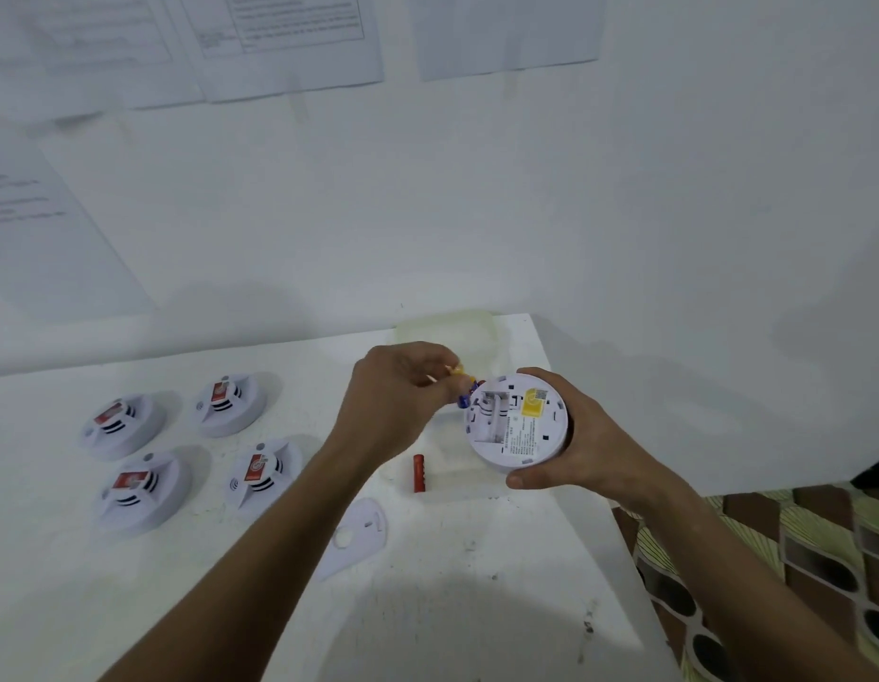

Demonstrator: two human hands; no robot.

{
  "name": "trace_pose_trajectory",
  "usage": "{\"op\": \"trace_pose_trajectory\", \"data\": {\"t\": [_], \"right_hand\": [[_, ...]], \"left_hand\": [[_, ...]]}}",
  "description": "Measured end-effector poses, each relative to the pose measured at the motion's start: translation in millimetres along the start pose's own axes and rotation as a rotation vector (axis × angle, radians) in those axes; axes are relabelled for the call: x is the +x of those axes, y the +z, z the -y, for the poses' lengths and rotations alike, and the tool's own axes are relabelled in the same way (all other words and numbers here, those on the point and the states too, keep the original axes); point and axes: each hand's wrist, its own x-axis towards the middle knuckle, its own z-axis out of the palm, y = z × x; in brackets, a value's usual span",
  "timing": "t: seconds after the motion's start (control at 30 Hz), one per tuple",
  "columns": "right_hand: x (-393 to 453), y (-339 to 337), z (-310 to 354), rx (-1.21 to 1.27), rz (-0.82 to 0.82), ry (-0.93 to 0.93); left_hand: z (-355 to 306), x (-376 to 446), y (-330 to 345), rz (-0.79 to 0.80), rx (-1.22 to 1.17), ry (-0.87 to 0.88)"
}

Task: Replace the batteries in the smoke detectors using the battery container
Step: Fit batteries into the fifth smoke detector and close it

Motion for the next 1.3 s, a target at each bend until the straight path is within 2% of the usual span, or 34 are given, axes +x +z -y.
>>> {"op": "trace_pose_trajectory", "data": {"t": [0.23,0.4,0.53,0.7,0.87,1.1,1.3], "right_hand": [[0,4,4,0.003,-0.009,-0.030],[-3,2,5,0.027,-0.011,-0.023],[-5,3,7,0.023,-0.004,-0.008],[-5,3,12,0.028,0.012,-0.009],[-6,4,16,0.029,0.052,-0.009],[-5,7,14,0.046,0.073,0.001],[-4,7,14,0.013,0.059,0.000]], "left_hand": [[-1,-18,14,-0.028,0.077,0.188],[13,-30,22,0.010,0.203,0.429],[19,-25,19,0.102,0.046,0.285],[21,-17,17,0.164,-0.002,0.084],[11,-16,4,0.346,-0.253,-0.183],[14,-13,4,0.399,-0.339,-0.283],[17,-9,12,0.368,-0.336,-0.293]]}}
